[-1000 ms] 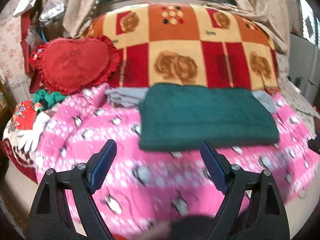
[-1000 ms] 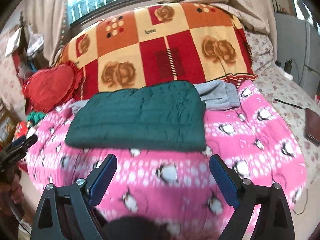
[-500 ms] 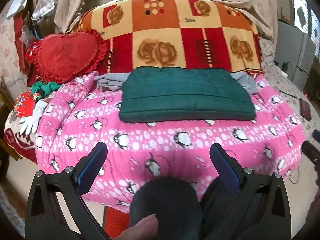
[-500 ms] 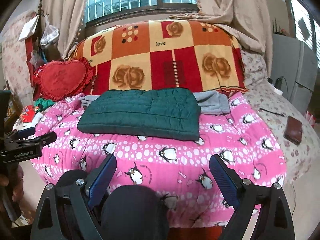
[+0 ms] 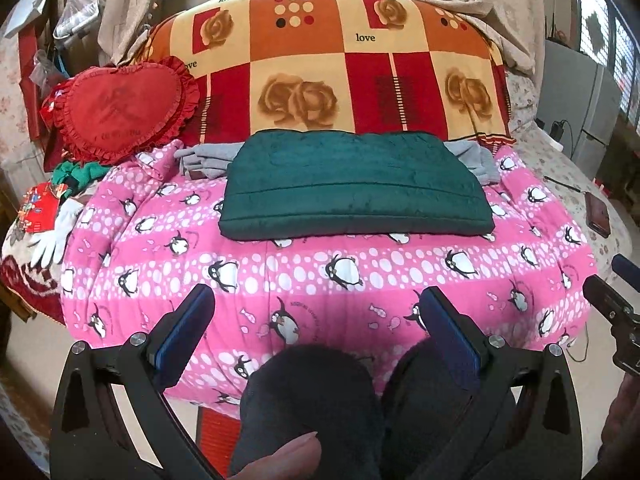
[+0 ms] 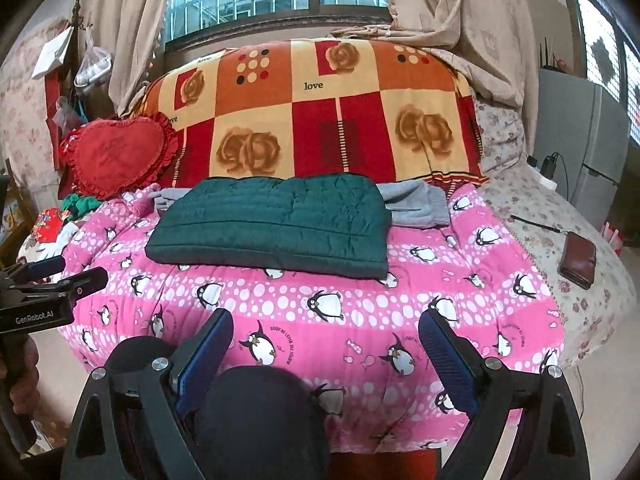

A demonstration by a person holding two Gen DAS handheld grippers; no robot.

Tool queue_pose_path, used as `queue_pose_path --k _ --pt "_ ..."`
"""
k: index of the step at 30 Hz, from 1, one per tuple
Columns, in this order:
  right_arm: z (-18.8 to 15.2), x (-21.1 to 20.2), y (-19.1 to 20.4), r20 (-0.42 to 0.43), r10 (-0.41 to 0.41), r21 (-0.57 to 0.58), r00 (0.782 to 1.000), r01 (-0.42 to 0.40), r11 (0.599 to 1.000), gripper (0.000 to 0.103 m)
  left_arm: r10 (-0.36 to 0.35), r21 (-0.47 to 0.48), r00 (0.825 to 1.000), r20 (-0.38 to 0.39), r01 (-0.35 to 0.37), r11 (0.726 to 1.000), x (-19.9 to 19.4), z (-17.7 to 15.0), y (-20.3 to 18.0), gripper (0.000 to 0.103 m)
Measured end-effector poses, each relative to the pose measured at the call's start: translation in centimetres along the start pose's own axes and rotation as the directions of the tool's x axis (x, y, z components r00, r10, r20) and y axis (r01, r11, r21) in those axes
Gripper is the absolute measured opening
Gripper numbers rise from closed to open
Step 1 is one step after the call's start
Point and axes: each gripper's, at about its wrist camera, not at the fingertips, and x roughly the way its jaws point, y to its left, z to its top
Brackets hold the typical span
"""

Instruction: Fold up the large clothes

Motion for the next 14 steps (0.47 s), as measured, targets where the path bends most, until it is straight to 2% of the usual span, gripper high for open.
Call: queue_pose_path --k 14 --pt "0.10 0.26 -0.43 -0.001 -0.002 0.004 1.000 0.002 1.000 0.092 -0.016 -0.005 1.000 0.019 0.016 1.000 -0.37 0.09 -0.10 0.102"
